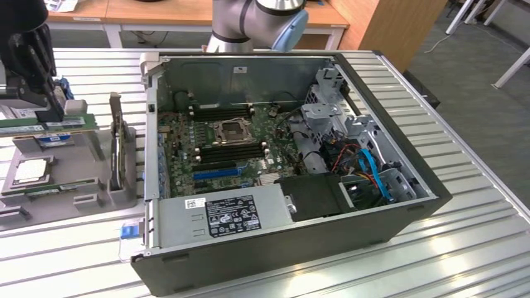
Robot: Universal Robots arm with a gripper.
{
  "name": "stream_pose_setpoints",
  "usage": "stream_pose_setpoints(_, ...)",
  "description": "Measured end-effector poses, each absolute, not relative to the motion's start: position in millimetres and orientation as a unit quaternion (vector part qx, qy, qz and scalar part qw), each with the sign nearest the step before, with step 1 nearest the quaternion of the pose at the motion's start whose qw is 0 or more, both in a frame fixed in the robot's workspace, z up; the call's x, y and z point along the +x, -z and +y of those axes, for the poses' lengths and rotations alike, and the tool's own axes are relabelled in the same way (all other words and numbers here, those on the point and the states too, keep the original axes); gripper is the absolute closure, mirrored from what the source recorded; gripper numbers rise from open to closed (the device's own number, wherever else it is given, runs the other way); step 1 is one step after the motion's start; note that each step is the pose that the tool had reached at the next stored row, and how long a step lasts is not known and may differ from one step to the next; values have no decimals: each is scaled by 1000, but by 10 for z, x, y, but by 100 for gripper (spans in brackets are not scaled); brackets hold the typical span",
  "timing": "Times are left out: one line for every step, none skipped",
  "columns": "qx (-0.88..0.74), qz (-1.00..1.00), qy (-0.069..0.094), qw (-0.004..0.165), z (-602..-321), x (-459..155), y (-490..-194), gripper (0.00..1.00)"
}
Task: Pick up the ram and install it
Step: 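Pick up the ram and move it above insertion slot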
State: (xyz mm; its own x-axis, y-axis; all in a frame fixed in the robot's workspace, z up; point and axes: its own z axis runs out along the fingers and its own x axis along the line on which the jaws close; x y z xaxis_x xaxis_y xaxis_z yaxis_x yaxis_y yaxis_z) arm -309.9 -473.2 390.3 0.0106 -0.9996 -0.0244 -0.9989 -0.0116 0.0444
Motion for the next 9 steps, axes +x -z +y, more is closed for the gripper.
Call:
stream_pose_setpoints(711, -703, 24, 7, -4732, -3085, -3903, 89)
stream_pose_setpoints(711, -703, 24, 7, -4732, -3071, -3903, 89)
stream_pose_setpoints(711, -703, 24, 7, -4732, -3056, -3903, 89)
stream_pose_setpoints(711, -703, 24, 7, -4732, -3040, -3903, 89)
stream_pose_setpoints(711, -703, 24, 7, -4732, -3024, -3903, 89)
stream_pose_setpoints(711, -703, 24, 7, -4732, -3008, -3903, 89)
stream_pose_setpoints(711, -703, 24, 7, -4732, -2991, -3903, 89)
stream_pose_setpoints(711, -703, 24, 7, -4732, -2974, -3903, 89)
stream_pose_setpoints(711, -703, 24, 7, -4732, -2956, -3903, 89)
